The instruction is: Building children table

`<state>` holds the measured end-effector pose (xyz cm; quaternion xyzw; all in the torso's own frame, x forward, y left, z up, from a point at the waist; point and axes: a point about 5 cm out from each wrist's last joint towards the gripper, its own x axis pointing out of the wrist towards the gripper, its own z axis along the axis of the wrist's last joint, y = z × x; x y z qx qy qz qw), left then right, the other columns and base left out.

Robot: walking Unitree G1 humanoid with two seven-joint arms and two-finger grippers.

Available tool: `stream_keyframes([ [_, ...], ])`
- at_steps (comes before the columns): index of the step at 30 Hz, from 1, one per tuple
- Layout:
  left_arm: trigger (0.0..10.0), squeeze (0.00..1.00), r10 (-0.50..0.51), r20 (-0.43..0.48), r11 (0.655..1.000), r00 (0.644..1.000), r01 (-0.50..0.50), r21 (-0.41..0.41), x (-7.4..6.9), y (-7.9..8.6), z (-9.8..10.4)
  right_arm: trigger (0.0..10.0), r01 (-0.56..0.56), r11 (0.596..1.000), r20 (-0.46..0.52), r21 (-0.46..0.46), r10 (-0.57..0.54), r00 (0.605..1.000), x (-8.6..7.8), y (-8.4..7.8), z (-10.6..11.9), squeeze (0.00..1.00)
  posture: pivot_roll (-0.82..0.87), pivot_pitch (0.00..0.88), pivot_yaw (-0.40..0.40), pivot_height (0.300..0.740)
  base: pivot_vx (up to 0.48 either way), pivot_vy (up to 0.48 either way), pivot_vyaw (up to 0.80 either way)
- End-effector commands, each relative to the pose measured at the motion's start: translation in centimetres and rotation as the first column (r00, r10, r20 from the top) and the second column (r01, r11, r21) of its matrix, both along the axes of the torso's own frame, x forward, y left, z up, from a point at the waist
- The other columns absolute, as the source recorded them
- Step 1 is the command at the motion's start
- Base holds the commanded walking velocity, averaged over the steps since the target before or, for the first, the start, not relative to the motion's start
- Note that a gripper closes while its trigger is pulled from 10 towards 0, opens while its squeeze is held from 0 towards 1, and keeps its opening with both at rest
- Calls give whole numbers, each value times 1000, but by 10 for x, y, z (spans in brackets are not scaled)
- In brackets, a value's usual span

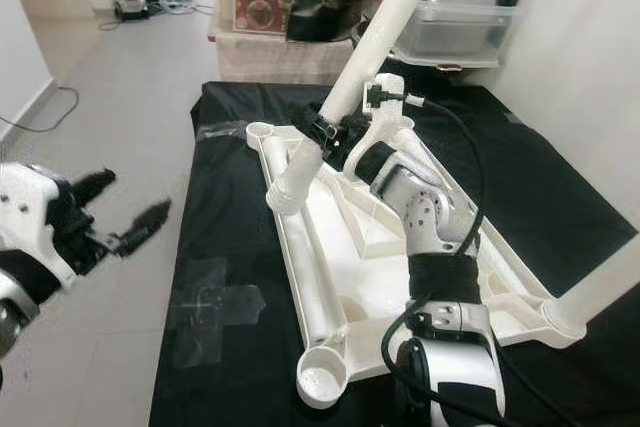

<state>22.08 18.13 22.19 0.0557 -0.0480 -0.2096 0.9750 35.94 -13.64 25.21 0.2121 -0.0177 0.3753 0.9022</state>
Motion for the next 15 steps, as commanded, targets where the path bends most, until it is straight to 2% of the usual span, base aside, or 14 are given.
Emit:
stream_keyframes([
  [1, 10000, 0, 22, -25, 998, 999, -21, 54, -3, -1, -7, 0, -45, 999, 20, 22, 45, 999, -3, 11, 1, 0, 110, 0, -59, 740, 0, 0, 0],
  [4, 10000, 0, 58, -56, 995, 997, -53, 91, -5, 1, -17, 0, -51, 997, 33, 49, 49, 998, -3, 19, 4, 0, 131, 0, -81, 740, 0, 0, 0],
  [11, 10000, 0, 99, -98, 984, 990, -83, 159, -11, 6, -31, 0, -71, 996, 46, 52, 69, 997, -4, 28, 8, 0, 132, 0, -95, 740, 0, 0, 0],
  [12, 10000, 0, 106, -128, 975, 986, -78, 209, -17, 12, -40, 0, -89, 995, 58, 35, 87, 995, -6, 29, 9, 0, 131, 0, -96, 740, 0, 0, 0],
  [15, 10000, 0, 135, -140, 970, 981, -102, 222, -22, 20, -42, 0, -80, 996, 64, 36, 78, 995, -5, 25, 11, 0, 134, 0, -95, 740, 0, 0, 0],
])
